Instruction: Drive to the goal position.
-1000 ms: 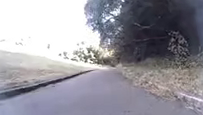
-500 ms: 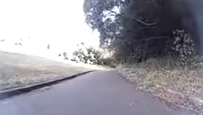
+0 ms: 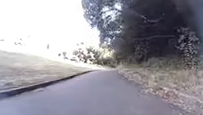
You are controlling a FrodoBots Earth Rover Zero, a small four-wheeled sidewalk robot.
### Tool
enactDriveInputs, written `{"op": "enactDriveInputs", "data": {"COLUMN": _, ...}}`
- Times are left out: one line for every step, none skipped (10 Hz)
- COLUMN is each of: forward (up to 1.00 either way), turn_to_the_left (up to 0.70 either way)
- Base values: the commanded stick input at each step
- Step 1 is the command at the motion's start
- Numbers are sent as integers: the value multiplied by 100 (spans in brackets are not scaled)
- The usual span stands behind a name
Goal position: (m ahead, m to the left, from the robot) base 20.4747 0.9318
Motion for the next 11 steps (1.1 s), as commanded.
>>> {"op": "enactDriveInputs", "data": {"forward": 70, "turn_to_the_left": 0}}
{"op": "enactDriveInputs", "data": {"forward": 70, "turn_to_the_left": 0}}
{"op": "enactDriveInputs", "data": {"forward": 70, "turn_to_the_left": 0}}
{"op": "enactDriveInputs", "data": {"forward": 70, "turn_to_the_left": 0}}
{"op": "enactDriveInputs", "data": {"forward": 70, "turn_to_the_left": 0}}
{"op": "enactDriveInputs", "data": {"forward": 70, "turn_to_the_left": 0}}
{"op": "enactDriveInputs", "data": {"forward": 70, "turn_to_the_left": 0}}
{"op": "enactDriveInputs", "data": {"forward": 70, "turn_to_the_left": 0}}
{"op": "enactDriveInputs", "data": {"forward": 70, "turn_to_the_left": 0}}
{"op": "enactDriveInputs", "data": {"forward": 70, "turn_to_the_left": 0}}
{"op": "enactDriveInputs", "data": {"forward": 70, "turn_to_the_left": 0}}
